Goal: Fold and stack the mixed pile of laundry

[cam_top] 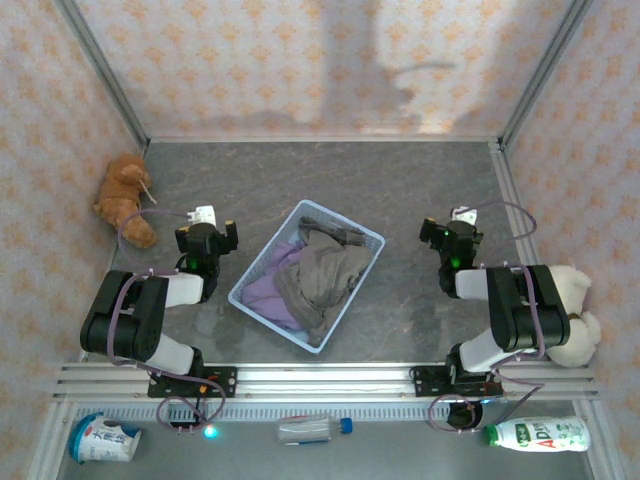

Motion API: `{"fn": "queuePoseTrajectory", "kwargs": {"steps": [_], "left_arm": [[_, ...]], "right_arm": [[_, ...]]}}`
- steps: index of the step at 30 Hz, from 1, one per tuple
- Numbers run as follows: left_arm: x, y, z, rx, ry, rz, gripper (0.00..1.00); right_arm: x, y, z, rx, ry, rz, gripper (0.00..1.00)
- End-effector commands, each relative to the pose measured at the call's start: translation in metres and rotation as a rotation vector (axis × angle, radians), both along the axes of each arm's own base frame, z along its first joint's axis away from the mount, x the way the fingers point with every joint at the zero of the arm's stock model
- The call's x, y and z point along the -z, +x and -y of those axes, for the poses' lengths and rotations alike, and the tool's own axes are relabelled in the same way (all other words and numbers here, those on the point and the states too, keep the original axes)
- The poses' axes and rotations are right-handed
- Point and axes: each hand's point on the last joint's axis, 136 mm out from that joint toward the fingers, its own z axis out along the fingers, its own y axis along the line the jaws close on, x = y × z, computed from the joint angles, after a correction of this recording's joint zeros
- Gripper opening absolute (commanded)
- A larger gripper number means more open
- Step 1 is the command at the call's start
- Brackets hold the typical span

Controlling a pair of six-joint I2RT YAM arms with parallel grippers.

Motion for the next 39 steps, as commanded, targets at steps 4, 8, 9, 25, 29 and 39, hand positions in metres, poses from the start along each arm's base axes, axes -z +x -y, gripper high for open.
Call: {"fn": "queuePoseTrajectory", "kwargs": {"steps": [4, 8, 9, 25, 29, 39], "left_arm": [[-0.012, 0.009, -0.007, -0.035, -0.004, 0.044, 1.00], [-0.012, 0.009, -0.007, -0.036, -0.004, 0.046, 1.00], [-0.012, 0.009, -0.007, -0.036, -0.004, 0.045, 1.00], [-0.020, 0.009, -0.012, -0.069, 0.001, 0.045, 1.00], [-0.042, 0.014, -0.012, -0.073, 0.007, -0.021, 1.00], [-0.106, 0.007, -0.006, -0.108, -0.090, -0.061, 1.00]], "right_arm": [[-0.013, 0.007, 0.008, 0.039, -0.005, 0.050, 0.99], [-0.013, 0.007, 0.008, 0.040, -0.005, 0.049, 0.99], [-0.012, 0.007, 0.008, 0.040, -0.005, 0.048, 0.99], [-0.018, 0.008, 0.005, 0.019, -0.003, 0.044, 0.99], [-0.040, 0.012, 0.008, 0.043, -0.009, -0.009, 0.99], [-0.097, 0.010, -0.018, 0.043, 0.276, -0.187, 0.99]]}}
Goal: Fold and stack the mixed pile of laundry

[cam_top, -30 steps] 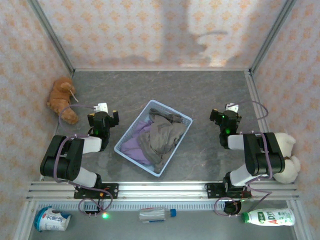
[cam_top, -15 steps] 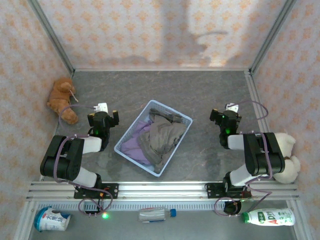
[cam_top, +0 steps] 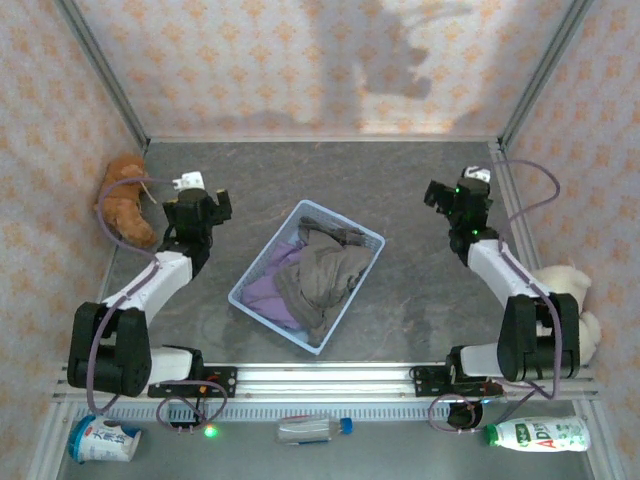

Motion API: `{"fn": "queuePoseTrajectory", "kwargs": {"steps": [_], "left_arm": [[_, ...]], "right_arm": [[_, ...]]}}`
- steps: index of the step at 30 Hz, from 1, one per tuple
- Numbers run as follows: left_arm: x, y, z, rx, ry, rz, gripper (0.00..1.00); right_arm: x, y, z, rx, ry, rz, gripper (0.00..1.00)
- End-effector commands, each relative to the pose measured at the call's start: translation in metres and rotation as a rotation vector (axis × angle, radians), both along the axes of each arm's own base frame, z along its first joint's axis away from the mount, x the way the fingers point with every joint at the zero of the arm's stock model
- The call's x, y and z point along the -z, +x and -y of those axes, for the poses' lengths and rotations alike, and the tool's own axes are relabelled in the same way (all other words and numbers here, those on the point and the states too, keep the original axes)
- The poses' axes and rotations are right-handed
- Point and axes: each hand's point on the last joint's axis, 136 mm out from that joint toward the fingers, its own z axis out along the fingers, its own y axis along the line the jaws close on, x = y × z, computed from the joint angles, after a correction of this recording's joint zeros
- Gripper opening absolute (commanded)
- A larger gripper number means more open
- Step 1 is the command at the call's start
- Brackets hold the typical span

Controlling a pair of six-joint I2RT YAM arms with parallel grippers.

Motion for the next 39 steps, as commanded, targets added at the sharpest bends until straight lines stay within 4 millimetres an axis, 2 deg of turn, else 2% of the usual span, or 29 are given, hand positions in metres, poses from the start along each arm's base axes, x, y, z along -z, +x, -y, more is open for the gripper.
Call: {"fn": "queuePoseTrajectory", "kwargs": {"steps": [1, 5, 7, 10, 16, 21, 24, 27, 29, 31, 33, 38, 39], "left_arm": [[-0.006, -0.015, -0.001, -0.046, -0.048, -0.104, 1.00], [-0.017, -0.023, 0.004, -0.101, -0.164, -0.109, 1.00], [-0.016, -0.027, 0.012, -0.099, -0.244, -0.133, 1.00], [-0.008, -0.036, 0.025, -0.105, -0.356, -0.179, 1.00], [0.013, -0.051, 0.046, -0.096, -0.538, -0.202, 1.00], [0.030, -0.062, 0.053, -0.101, -0.594, -0.216, 1.00], [0.040, -0.066, 0.058, -0.089, -0.623, -0.232, 1.00], [0.050, -0.069, 0.064, -0.078, -0.633, -0.255, 1.00], [0.055, -0.070, 0.066, -0.072, -0.638, -0.266, 1.00], [0.058, -0.069, 0.068, -0.069, -0.643, -0.274, 1.00], [0.059, -0.067, 0.071, -0.065, -0.640, -0.285, 1.00], [0.062, -0.060, 0.081, -0.062, -0.643, -0.316, 1.00], [0.063, -0.058, 0.084, -0.061, -0.642, -0.322, 1.00]], "right_arm": [[0.010, -0.023, -0.013, 0.027, 0.185, -0.210, 0.99], [0.003, -0.025, -0.043, -0.078, 0.320, -0.303, 1.00], [0.005, -0.032, -0.052, -0.095, 0.364, -0.341, 0.98], [0.016, -0.048, -0.065, -0.098, 0.381, -0.457, 0.94], [0.044, -0.083, -0.116, -0.186, 0.421, -0.649, 0.87], [0.058, -0.097, -0.157, -0.260, 0.415, -0.712, 0.80], [0.072, -0.103, -0.173, -0.292, 0.402, -0.768, 0.71], [0.091, -0.106, -0.175, -0.292, 0.348, -0.823, 0.62], [0.102, -0.105, -0.177, -0.287, 0.340, -0.852, 0.53], [0.107, -0.100, -0.178, -0.274, 0.337, -0.864, 0.42], [0.110, -0.093, -0.177, -0.255, 0.324, -0.859, 0.37], [0.114, -0.076, -0.161, -0.135, 0.283, -0.844, 0.00], [0.113, -0.072, -0.158, -0.112, 0.285, -0.841, 0.00]]}}
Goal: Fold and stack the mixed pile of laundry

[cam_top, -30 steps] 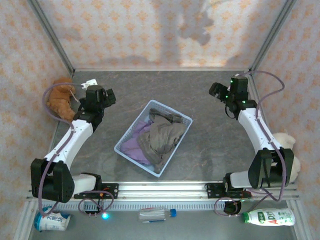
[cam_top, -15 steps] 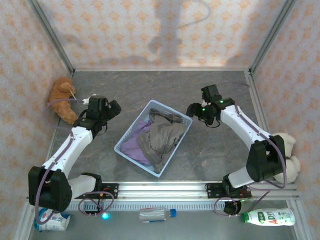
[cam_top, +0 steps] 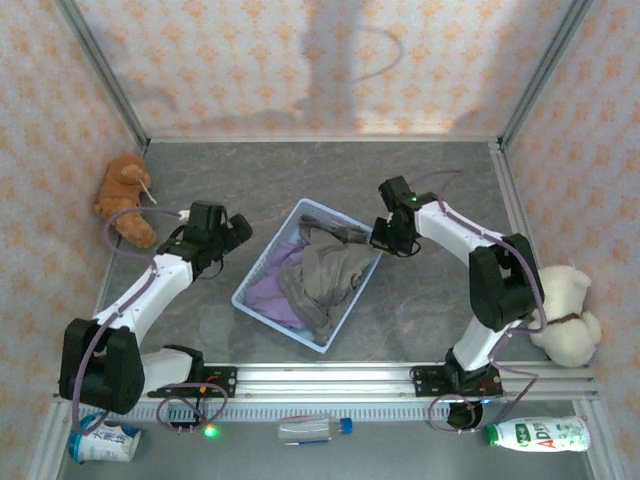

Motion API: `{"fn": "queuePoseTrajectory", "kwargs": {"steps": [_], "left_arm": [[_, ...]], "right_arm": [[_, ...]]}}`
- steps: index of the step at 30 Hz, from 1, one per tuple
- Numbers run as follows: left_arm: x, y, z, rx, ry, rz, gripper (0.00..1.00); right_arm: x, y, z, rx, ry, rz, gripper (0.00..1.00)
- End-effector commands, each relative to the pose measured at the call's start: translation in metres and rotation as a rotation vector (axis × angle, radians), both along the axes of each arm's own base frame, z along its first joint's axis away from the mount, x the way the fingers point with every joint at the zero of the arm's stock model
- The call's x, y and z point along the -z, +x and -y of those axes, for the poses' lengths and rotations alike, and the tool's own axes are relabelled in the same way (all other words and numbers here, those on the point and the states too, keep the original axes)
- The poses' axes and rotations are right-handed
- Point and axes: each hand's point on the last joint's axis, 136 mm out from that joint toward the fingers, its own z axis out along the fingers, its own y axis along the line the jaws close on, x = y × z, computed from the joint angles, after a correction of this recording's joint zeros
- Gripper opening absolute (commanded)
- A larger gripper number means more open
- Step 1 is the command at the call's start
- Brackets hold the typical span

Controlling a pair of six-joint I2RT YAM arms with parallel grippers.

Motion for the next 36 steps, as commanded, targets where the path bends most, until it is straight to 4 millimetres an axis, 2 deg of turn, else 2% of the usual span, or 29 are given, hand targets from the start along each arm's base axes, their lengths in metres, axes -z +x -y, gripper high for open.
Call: {"fn": "queuePoseTrajectory", "kwargs": {"steps": [1, 5, 10, 15, 20, 25, 28, 29, 32, 33, 36], "left_arm": [[-0.013, 0.013, 0.012, 0.003, -0.015, 0.025, 0.99], [-0.012, 0.019, 0.028, 0.030, 0.001, 0.007, 0.99], [-0.014, 0.036, 0.061, 0.107, 0.010, -0.007, 0.99], [-0.016, 0.055, 0.102, 0.212, 0.035, -0.040, 0.99], [-0.019, 0.068, 0.148, 0.320, 0.036, -0.049, 0.99], [-0.019, 0.069, 0.178, 0.386, 0.031, -0.063, 0.98], [-0.017, 0.066, 0.185, 0.403, 0.027, -0.072, 0.98], [-0.017, 0.064, 0.185, 0.406, 0.026, -0.076, 0.98], [-0.016, 0.060, 0.182, 0.412, 0.031, -0.083, 0.99], [-0.016, 0.058, 0.181, 0.414, 0.033, -0.084, 0.99], [-0.017, 0.055, 0.179, 0.417, 0.040, -0.081, 0.99]], "right_arm": [[-0.004, 0.019, 0.023, 0.088, -0.103, 0.023, 0.00], [-0.019, 0.046, 0.053, 0.235, -0.131, 0.076, 0.00], [-0.042, 0.073, 0.113, 0.374, -0.127, 0.125, 0.00], [-0.048, 0.077, 0.194, 0.502, -0.216, 0.117, 0.00], [-0.044, 0.092, 0.263, 0.708, -0.121, 0.141, 0.00], [-0.052, 0.104, 0.316, 0.819, -0.133, 0.150, 0.00], [-0.052, 0.107, 0.335, 0.858, -0.121, 0.150, 0.01], [-0.052, 0.107, 0.339, 0.863, -0.118, 0.147, 0.05], [-0.063, 0.105, 0.340, 0.833, -0.129, 0.156, 0.37], [-0.067, 0.104, 0.335, 0.818, -0.114, 0.165, 0.48], [-0.077, 0.096, 0.311, 0.750, -0.063, 0.191, 0.63]]}}
